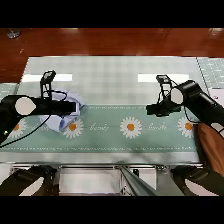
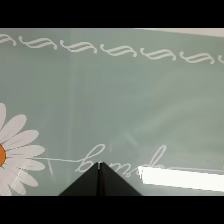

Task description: Fold the shirts.

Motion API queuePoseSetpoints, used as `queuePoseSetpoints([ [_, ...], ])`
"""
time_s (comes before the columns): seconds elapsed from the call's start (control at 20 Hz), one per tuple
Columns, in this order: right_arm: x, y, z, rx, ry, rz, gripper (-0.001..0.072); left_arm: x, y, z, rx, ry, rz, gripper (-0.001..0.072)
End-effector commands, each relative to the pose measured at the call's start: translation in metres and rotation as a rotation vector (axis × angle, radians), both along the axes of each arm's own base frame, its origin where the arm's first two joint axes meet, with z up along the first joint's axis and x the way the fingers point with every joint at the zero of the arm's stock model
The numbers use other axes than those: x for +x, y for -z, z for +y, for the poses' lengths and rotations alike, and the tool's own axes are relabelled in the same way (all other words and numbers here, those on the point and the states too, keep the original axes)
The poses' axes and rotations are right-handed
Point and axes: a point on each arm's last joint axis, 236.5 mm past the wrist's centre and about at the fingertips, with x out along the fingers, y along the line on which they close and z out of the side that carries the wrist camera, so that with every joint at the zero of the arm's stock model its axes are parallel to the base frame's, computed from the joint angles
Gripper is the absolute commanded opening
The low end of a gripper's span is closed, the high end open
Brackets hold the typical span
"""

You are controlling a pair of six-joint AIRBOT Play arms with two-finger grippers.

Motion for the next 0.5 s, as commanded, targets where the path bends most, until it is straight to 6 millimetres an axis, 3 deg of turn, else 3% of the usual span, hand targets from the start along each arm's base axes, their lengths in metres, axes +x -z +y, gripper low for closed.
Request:
queuePoseSetpoints([
  [0.0,0.003,0.000,-0.001,-0.003,0.003,-0.014,0.0234,0.014,-0.006,0.000,-0.012,-0.020,-0.064,0.0168],
  [0.05,0.005,0.000,-0.001,-0.006,-0.001,-0.019,0.0585,0.021,-0.010,0.000,-0.014,-0.027,-0.092,0.0573],
  [0.1,0.004,0.000,-0.003,-0.017,-0.019,-0.014,0.0623,0.026,-0.014,0.005,0.016,-0.018,-0.119,0.0703],
  [0.2,-0.006,0.001,-0.011,-0.047,-0.019,0.028,0.0622,0.036,-0.028,0.034,0.129,-0.022,-0.147,0.0703],
  [0.35,-0.019,0.002,-0.016,-0.072,-0.027,0.083,0.0622,0.050,-0.054,0.113,0.361,-0.115,-0.168,0.0702],
  [0.45,-0.021,0.002,-0.014,-0.065,-0.027,0.089,0.0622,0.047,-0.050,0.155,0.398,-0.212,-0.130,0.0702],
])
